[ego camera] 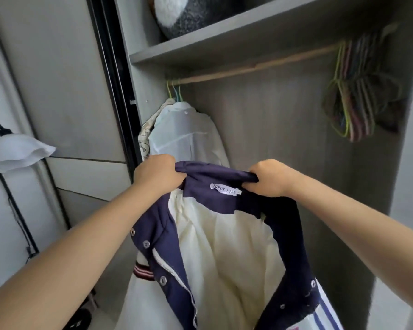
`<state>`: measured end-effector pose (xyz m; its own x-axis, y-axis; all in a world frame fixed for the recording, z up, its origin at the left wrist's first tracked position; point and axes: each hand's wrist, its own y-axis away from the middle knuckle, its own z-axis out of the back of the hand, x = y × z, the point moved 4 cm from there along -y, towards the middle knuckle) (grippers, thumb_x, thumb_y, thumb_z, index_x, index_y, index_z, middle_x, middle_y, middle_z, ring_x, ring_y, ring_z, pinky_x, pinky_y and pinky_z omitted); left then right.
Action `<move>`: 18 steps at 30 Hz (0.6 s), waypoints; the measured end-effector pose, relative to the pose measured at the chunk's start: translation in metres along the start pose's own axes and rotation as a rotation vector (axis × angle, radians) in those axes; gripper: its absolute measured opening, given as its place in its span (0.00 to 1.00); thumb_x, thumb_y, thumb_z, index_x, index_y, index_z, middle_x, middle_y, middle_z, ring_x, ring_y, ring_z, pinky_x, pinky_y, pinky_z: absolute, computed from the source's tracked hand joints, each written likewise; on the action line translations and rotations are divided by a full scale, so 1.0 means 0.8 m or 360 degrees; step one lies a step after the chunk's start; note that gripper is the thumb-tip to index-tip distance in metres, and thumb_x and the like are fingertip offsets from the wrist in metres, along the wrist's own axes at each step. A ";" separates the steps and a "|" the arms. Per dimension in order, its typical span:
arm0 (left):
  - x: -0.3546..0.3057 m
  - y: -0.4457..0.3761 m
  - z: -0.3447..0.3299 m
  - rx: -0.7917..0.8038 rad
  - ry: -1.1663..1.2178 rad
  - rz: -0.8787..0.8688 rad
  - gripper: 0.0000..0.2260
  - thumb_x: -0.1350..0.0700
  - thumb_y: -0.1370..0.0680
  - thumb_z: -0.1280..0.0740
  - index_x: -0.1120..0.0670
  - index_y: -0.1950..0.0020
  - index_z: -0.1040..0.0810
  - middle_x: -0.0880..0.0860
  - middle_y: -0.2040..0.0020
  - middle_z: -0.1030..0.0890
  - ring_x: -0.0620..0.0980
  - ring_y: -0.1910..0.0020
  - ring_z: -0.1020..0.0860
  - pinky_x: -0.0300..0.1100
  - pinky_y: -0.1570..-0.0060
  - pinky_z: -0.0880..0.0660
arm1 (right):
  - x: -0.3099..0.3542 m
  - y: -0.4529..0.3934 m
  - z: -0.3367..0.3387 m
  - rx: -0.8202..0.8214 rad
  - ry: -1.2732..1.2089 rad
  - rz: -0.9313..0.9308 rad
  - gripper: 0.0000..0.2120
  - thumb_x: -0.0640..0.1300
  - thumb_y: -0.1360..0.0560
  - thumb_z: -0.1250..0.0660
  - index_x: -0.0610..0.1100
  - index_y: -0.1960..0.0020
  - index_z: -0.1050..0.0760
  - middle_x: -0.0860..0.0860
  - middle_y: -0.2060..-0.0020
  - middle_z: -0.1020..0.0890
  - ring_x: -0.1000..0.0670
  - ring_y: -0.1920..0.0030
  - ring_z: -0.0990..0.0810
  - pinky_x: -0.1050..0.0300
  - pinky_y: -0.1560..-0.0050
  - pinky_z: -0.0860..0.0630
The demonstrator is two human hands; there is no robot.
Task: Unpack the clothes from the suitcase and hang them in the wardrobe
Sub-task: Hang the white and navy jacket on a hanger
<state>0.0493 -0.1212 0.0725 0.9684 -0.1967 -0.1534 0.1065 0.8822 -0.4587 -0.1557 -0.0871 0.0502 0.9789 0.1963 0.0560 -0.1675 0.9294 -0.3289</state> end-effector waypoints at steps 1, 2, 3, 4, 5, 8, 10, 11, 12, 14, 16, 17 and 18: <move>-0.004 -0.013 -0.010 0.0095 0.0271 0.0060 0.10 0.55 0.28 0.35 0.54 0.68 0.30 0.52 0.65 0.26 0.55 0.60 0.26 0.40 0.64 0.35 | -0.011 -0.005 -0.002 0.0015 -0.0006 -0.0004 0.14 0.49 0.24 0.40 0.37 0.53 0.25 0.40 0.52 0.20 0.40 0.50 0.23 0.58 0.60 0.36; -0.007 -0.024 -0.023 0.0208 0.0585 0.0119 0.10 0.55 0.29 0.33 0.55 0.69 0.30 0.52 0.68 0.27 0.53 0.64 0.28 0.40 0.65 0.36 | -0.019 -0.009 -0.006 0.0033 0.0001 -0.0012 0.15 0.48 0.23 0.41 0.37 0.51 0.24 0.40 0.51 0.20 0.40 0.49 0.23 0.58 0.59 0.36; -0.016 -0.037 -0.034 0.0281 0.0876 0.0157 0.10 0.57 0.31 0.31 0.56 0.69 0.29 0.52 0.70 0.28 0.52 0.66 0.29 0.40 0.65 0.37 | -0.032 -0.015 -0.008 0.0052 0.0020 -0.0031 0.15 0.48 0.23 0.41 0.37 0.49 0.24 0.40 0.50 0.20 0.39 0.49 0.23 0.58 0.59 0.35; -0.017 -0.043 -0.045 0.0311 0.1100 0.0213 0.08 0.58 0.32 0.31 0.57 0.68 0.28 0.53 0.70 0.28 0.52 0.67 0.30 0.40 0.64 0.37 | -0.036 -0.017 -0.015 0.0089 0.0041 -0.0040 0.15 0.49 0.23 0.42 0.38 0.49 0.25 0.40 0.50 0.20 0.39 0.49 0.23 0.57 0.59 0.35; -0.024 -0.053 -0.056 0.0311 0.1269 0.0263 0.06 0.61 0.31 0.31 0.58 0.65 0.27 0.55 0.69 0.27 0.52 0.66 0.30 0.40 0.63 0.36 | -0.044 -0.022 -0.019 0.0124 0.0072 -0.0053 0.16 0.49 0.23 0.42 0.38 0.48 0.25 0.41 0.49 0.21 0.39 0.49 0.23 0.57 0.59 0.34; -0.050 -0.086 -0.089 0.0290 0.1596 0.0388 0.06 0.66 0.27 0.36 0.59 0.63 0.28 0.58 0.65 0.26 0.53 0.66 0.30 0.40 0.65 0.35 | -0.068 -0.043 -0.022 0.0280 0.0104 -0.0068 0.22 0.56 0.23 0.43 0.37 0.47 0.26 0.42 0.48 0.21 0.41 0.47 0.23 0.55 0.54 0.29; -0.068 -0.110 -0.104 0.0271 0.1710 0.0413 0.09 0.67 0.26 0.37 0.57 0.66 0.30 0.57 0.68 0.28 0.52 0.70 0.31 0.40 0.68 0.37 | -0.089 -0.065 -0.010 0.0240 0.0032 -0.0161 0.25 0.59 0.23 0.44 0.38 0.46 0.25 0.42 0.47 0.21 0.42 0.45 0.24 0.53 0.48 0.28; -0.077 -0.122 -0.107 0.0254 0.1730 0.0401 0.10 0.67 0.27 0.37 0.56 0.67 0.31 0.56 0.69 0.29 0.51 0.70 0.32 0.40 0.69 0.37 | -0.103 -0.078 0.001 0.0137 0.0016 -0.0231 0.24 0.57 0.22 0.45 0.37 0.46 0.25 0.42 0.46 0.21 0.42 0.44 0.24 0.54 0.47 0.29; -0.084 -0.135 -0.110 0.0243 0.1734 0.0386 0.11 0.66 0.29 0.36 0.56 0.68 0.32 0.55 0.70 0.31 0.51 0.71 0.33 0.40 0.69 0.38 | -0.116 -0.090 0.015 0.0013 0.0041 -0.0312 0.21 0.54 0.21 0.45 0.37 0.45 0.25 0.40 0.46 0.21 0.41 0.43 0.25 0.54 0.47 0.29; -0.098 -0.166 -0.115 0.0207 0.1726 0.0307 0.11 0.64 0.34 0.35 0.54 0.71 0.36 0.54 0.72 0.33 0.51 0.69 0.34 0.43 0.65 0.39 | -0.142 -0.115 0.043 -0.0216 0.0210 -0.0550 0.15 0.45 0.22 0.42 0.36 0.42 0.26 0.39 0.42 0.24 0.40 0.40 0.27 0.53 0.45 0.29; -0.109 -0.196 -0.116 0.0192 0.1709 0.0233 0.12 0.65 0.33 0.35 0.54 0.71 0.36 0.54 0.71 0.33 0.51 0.68 0.34 0.44 0.62 0.39 | -0.168 -0.132 0.069 -0.0417 0.0478 -0.0850 0.16 0.38 0.23 0.42 0.35 0.37 0.29 0.39 0.38 0.28 0.40 0.36 0.32 0.51 0.41 0.31; -0.112 -0.209 -0.117 0.0182 0.1702 0.0205 0.12 0.66 0.32 0.35 0.54 0.71 0.36 0.54 0.71 0.32 0.51 0.67 0.33 0.44 0.62 0.38 | -0.182 -0.138 0.080 -0.0509 0.0610 -0.0976 0.16 0.36 0.23 0.45 0.35 0.36 0.31 0.39 0.36 0.30 0.40 0.35 0.34 0.50 0.39 0.32; -0.114 -0.225 -0.119 0.0186 0.1692 0.0176 0.12 0.66 0.32 0.35 0.55 0.71 0.35 0.54 0.71 0.32 0.51 0.67 0.33 0.44 0.62 0.38 | -0.197 -0.145 0.090 -0.0598 0.0719 -0.1083 0.17 0.36 0.22 0.47 0.34 0.35 0.33 0.38 0.36 0.31 0.39 0.35 0.35 0.49 0.39 0.34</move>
<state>-0.0796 -0.3030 0.0855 0.2873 -0.3348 -0.8974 0.1058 0.9423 -0.3177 -0.2990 -0.2036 0.1477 0.8185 -0.5746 0.0012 0.4369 0.6209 -0.6509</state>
